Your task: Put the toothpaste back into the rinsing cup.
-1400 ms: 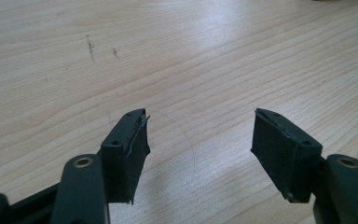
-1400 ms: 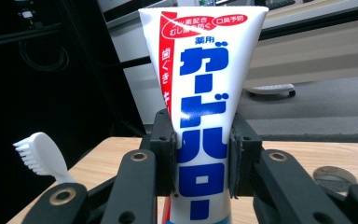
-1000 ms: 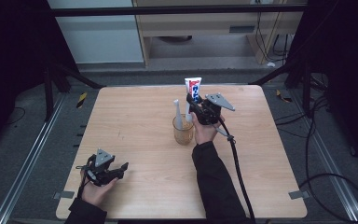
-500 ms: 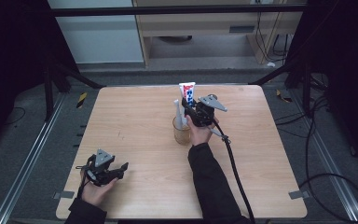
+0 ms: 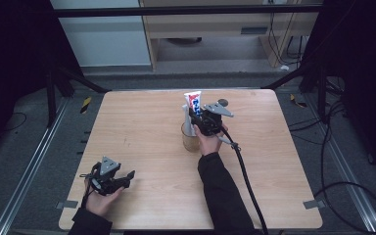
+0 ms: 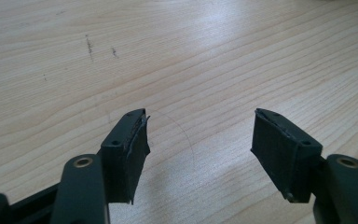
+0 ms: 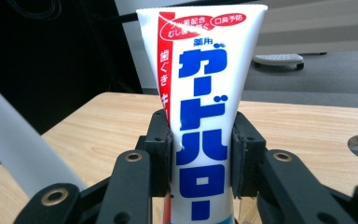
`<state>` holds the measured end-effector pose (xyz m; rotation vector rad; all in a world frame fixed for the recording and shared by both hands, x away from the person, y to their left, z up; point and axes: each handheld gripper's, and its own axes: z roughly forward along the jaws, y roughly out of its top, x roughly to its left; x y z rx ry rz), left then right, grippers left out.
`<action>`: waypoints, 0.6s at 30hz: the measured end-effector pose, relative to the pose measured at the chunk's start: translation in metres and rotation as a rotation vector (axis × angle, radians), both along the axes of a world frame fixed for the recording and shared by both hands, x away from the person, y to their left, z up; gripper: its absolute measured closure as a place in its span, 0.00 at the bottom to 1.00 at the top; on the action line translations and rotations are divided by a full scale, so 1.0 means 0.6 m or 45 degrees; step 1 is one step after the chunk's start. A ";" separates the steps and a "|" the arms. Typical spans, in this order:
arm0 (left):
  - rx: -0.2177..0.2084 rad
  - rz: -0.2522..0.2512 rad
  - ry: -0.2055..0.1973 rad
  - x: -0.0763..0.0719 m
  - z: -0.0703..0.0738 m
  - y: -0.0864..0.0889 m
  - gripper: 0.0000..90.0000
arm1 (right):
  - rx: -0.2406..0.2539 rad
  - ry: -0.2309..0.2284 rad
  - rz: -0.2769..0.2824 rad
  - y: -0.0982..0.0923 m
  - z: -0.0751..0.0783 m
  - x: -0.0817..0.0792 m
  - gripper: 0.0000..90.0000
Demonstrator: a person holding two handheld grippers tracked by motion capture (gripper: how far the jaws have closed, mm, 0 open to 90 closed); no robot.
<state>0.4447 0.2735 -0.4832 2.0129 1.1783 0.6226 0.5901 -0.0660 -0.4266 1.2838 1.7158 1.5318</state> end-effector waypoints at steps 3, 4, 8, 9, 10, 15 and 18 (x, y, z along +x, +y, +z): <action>0.000 0.000 -0.002 -0.001 0.001 0.000 0.39 | -0.002 0.011 0.006 -0.002 -0.001 -0.001 0.72; 0.000 0.000 -0.002 -0.001 0.001 0.000 0.39 | -0.003 0.014 0.008 -0.003 -0.002 -0.002 0.72; 0.002 -0.001 -0.001 0.000 0.000 -0.001 0.39 | -0.014 0.043 0.029 -0.007 -0.005 -0.002 0.71; 0.002 -0.002 -0.003 -0.001 0.000 -0.001 0.39 | -0.018 0.046 0.034 -0.008 -0.005 -0.003 0.71; 0.002 -0.002 -0.003 -0.001 0.000 -0.001 0.39 | -0.018 0.046 0.034 -0.008 -0.005 -0.003 0.71; 0.003 -0.001 -0.002 -0.001 0.000 -0.001 0.39 | -0.060 0.059 0.055 -0.007 -0.004 -0.006 0.65; 0.004 -0.001 -0.002 -0.001 0.000 -0.002 0.39 | -0.112 0.085 0.063 -0.006 -0.006 -0.006 0.65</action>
